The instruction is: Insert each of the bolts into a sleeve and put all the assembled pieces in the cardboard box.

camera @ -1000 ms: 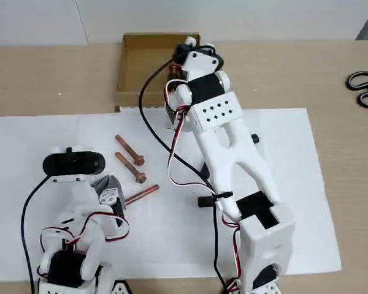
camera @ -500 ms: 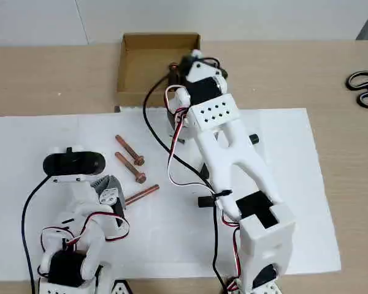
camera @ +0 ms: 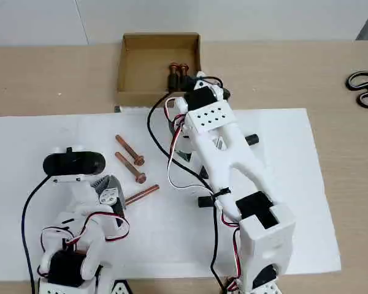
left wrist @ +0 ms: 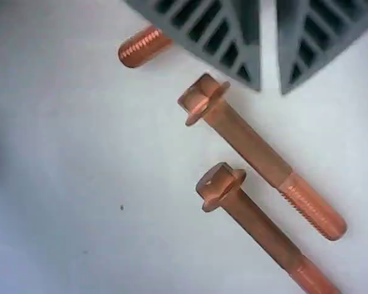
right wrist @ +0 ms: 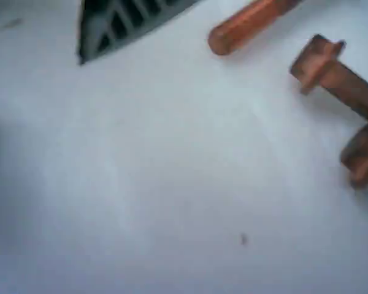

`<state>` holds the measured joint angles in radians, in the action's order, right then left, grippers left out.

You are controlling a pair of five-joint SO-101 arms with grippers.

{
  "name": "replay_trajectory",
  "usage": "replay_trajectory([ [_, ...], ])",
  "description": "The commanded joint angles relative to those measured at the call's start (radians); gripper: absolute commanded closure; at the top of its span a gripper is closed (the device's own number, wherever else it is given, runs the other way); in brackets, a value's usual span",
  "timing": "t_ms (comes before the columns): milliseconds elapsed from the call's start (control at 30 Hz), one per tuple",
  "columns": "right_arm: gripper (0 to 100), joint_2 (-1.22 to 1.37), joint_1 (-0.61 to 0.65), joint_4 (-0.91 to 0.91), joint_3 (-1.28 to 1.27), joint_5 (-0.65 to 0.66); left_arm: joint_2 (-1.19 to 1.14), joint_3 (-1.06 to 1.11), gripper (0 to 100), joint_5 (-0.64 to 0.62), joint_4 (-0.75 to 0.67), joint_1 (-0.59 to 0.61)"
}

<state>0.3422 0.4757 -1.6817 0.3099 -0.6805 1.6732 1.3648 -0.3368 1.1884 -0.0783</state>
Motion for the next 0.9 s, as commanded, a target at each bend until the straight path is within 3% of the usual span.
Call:
replay_trajectory([
  [0, 81.9, -0.053, -0.036, -0.005, -0.023, -0.012, 0.008, -0.007, 100, 0.009, -0.023, 0.005],
  [867, 82.0, 0.114, -0.068, 0.139, -0.055, 0.012, 0.008, -0.008, 100, 0.009, -0.021, 0.002],
])
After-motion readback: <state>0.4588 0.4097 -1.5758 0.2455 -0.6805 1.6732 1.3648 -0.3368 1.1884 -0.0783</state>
